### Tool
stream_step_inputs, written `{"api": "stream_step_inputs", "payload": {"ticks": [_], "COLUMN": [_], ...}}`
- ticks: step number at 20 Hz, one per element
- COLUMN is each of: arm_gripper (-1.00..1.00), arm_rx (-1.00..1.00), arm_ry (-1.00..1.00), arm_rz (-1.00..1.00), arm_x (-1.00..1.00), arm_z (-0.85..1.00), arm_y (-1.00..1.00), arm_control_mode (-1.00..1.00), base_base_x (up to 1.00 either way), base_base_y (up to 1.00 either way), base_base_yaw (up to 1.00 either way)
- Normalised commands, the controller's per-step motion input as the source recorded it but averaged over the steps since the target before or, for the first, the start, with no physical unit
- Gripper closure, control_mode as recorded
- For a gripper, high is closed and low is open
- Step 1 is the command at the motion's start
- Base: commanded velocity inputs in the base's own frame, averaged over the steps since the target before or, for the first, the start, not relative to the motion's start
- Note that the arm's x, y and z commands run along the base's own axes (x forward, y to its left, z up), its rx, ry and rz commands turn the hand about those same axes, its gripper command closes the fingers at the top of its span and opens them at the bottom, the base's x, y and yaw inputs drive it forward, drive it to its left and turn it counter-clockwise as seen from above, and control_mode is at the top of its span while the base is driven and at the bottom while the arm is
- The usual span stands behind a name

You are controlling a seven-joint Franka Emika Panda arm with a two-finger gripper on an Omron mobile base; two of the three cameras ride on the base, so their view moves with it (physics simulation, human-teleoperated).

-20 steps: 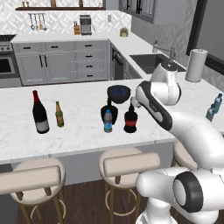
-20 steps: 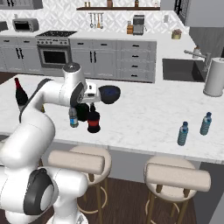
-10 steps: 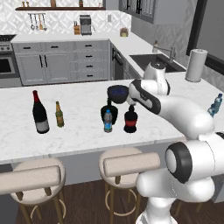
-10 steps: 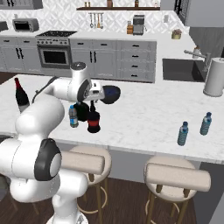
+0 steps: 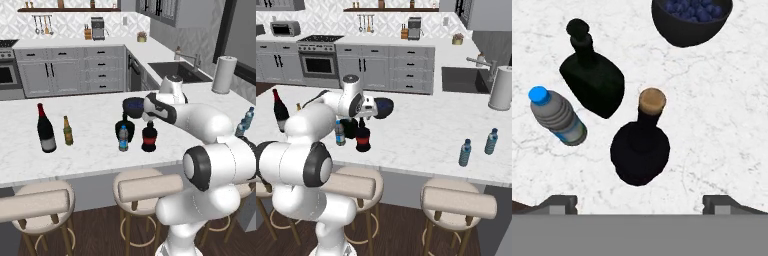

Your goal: Move the plastic bottles in the middle to the plastics group, and the glass bottles in the middle to the glass group.

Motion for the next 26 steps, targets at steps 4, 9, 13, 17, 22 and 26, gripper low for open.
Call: {"api": "stream_step_inputs", "payload": {"ticks": [4,9,13,17,22,26], "arm_gripper": [-1.00,-1.00,-1.00,-1.00,-1.00,-1.00], "arm_rx": [0.00,0.00,0.00,0.00,0.02,0.02], "arm_ry": [0.07,0.05,0.07,0.04,0.00,0.00], "arm_rz": [0.00,0.00,-0.07,-0.09,-0.03,0.00], "arm_x": [0.10,0.18,0.32,0.18,0.15,0.20], "arm_z": [-0.17,-0.24,-0.20,-0.13,-0.34,-0.41], "arm_y": [0.11,0.08,0.00,-0.01,0.00,0.00], "arm_control_mode": [-1.00,-1.00,-1.00,-1.00,-1.00,-1.00], "base_base_x": [0.00,0.00,0.00,0.00,0.00,0.00], "base_base_y": [0.00,0.00,0.00,0.00,0.00,0.00], "base_base_yaw": [0.00,0.00,0.00,0.00,0.00,0.00]}}
